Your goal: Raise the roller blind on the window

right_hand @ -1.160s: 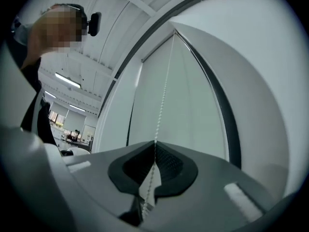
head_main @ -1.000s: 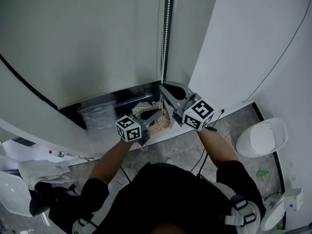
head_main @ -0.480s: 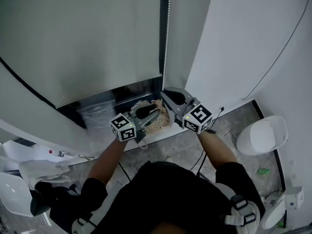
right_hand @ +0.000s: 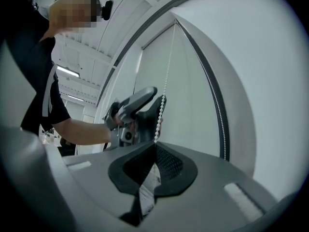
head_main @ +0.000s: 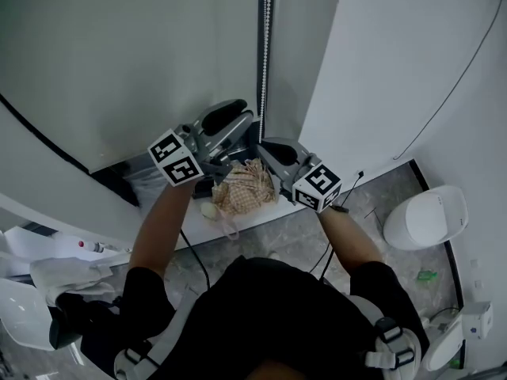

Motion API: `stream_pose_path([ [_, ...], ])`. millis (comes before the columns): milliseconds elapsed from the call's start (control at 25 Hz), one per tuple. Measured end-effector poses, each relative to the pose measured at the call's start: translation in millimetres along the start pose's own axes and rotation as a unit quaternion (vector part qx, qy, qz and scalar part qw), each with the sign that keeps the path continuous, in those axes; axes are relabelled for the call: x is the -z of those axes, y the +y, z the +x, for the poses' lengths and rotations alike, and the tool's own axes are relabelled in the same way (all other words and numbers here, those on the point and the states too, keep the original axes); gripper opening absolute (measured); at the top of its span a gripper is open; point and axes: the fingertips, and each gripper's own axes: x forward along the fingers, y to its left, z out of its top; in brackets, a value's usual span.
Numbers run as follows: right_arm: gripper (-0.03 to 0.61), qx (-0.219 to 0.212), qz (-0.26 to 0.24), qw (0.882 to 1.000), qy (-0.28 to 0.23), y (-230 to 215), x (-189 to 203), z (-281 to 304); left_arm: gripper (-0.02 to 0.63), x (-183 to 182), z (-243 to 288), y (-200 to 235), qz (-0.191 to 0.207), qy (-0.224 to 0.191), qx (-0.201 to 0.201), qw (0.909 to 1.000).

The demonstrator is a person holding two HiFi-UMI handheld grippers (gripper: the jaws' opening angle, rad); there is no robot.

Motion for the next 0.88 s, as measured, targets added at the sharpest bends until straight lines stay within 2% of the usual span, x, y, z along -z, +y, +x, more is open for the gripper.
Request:
stream_pose_path([
  [80, 0.006, -0.002, -0.001, 1.0, 0.003, 0.9, 1.4, 1.1, 0.13, -15.7, 13.7, -0.8, 0.005, -0.004, 0.018, 0.9998],
  [200, 0.006, 0.0, 0.002, 1.0, 0.003, 0.1, 1.8, -3.3, 0.13, -26.0, 29.0, -3.4, -0.019, -0.02, 0.03, 0.9991],
  [360, 0.006, 0.003, 0.006, 1.0, 0.002, -1.6, 2.9, -6.7, 0.13, -23.4, 43.5, -14.1, -0.032, -0.027, 0.049, 0.9979],
  [480, 0.006, 0.003, 0.007, 1.0, 0.001, -0.7, 4.0, -4.1, 0.129, -21.9, 48.8, -17.1, -0.026, -0.019, 0.063, 0.9975],
  [520, 0.006, 0.003, 0.008, 1.0, 0.001, -0.3, 4.2, -4.2, 0.121, -21.9, 49.5, -17.9, -0.021, -0.016, 0.065, 0.9976],
  [640, 0.006, 0.002, 0.01, 1.0, -0.002, 0.9, 3.2, -5.2, 0.023, -23.2, 48.9, -20.0, -0.011, -0.012, 0.069, 0.9975],
  [880, 0.006, 0.003, 0.016, 1.0, -0.005, 1.7, 3.2, -9.0, 0.011, -24.0, 44.3, -19.9, -0.02, -0.012, 0.06, 0.9979],
])
